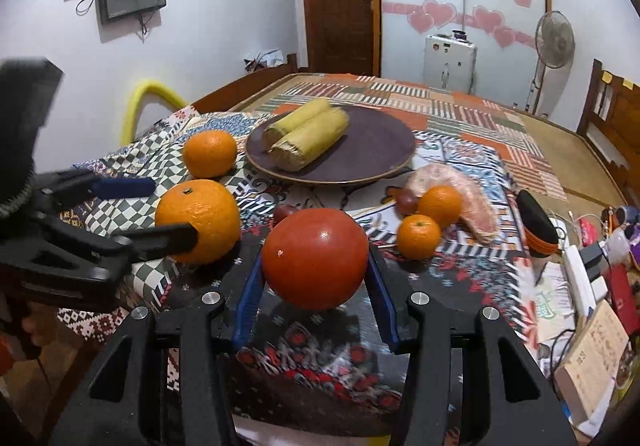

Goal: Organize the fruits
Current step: 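Grasp the large orange with the left tool while the right tool grasps the tomato, then place the orange and tomato on the plate beside the cylinders, open both tools, then grasp another orange with the left tool while the right tool grasps a tangerine, then carry the orange and tangerine over the plate with both tools, then lower the orange and tangerine onto the plate and open both tools, then grasp a red date with the left tool while the right tool grasps the pomelo segment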

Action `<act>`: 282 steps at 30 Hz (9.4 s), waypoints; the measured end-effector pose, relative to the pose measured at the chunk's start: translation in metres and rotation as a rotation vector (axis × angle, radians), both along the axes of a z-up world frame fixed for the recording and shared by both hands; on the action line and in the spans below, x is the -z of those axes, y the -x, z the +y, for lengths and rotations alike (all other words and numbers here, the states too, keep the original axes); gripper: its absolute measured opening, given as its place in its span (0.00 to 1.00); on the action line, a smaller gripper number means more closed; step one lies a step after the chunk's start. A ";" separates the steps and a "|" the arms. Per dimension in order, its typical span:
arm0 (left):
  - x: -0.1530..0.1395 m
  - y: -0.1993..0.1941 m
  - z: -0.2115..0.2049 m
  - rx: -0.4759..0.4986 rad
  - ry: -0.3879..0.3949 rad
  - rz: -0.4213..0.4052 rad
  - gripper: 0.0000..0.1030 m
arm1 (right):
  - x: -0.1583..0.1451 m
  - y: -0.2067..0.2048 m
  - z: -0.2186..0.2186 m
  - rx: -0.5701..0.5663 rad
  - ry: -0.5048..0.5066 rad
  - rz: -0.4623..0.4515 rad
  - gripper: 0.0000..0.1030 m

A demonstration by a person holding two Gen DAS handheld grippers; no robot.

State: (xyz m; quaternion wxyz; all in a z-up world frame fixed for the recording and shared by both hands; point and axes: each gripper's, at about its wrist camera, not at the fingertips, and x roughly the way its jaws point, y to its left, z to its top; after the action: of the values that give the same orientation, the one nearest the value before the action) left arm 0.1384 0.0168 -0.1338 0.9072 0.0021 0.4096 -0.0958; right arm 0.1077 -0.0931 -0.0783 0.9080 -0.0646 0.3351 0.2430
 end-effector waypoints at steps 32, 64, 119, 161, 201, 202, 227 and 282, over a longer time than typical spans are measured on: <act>-0.050 -0.040 0.007 -0.007 0.058 -0.109 0.67 | -0.024 -0.051 -0.014 0.036 -0.009 -0.071 0.44; -0.025 -0.192 -0.053 0.055 0.054 -0.019 0.67 | -0.019 -0.123 -0.027 0.077 0.042 -0.114 0.44; -0.018 -0.083 0.072 -0.048 0.009 -0.053 0.82 | -0.011 -0.107 0.034 -0.088 0.064 -0.046 0.49; 0.008 -0.071 0.072 -0.100 0.036 -0.058 0.63 | 0.024 -0.064 -0.035 0.056 -0.055 0.041 0.31; -0.066 -0.187 -0.004 -0.013 0.011 -0.220 0.63 | -0.034 -0.147 -0.008 0.066 0.014 -0.180 0.31; -0.064 -0.194 -0.006 -0.011 0.005 -0.211 0.63 | -0.032 -0.151 -0.007 0.055 0.020 -0.165 0.31; -0.008 -0.256 -0.019 0.011 0.016 0.010 0.64 | 0.003 -0.162 0.002 -0.074 0.116 0.014 0.31; -0.006 -0.059 -0.005 0.052 -0.079 -0.125 0.79 | 0.024 -0.112 -0.067 0.091 0.136 0.073 0.45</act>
State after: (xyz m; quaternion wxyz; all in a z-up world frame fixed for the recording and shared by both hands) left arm 0.1972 0.0122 -0.1278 0.9275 0.0544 0.3553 -0.1027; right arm 0.2194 -0.1596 -0.1021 0.8987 -0.1020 0.3865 0.1802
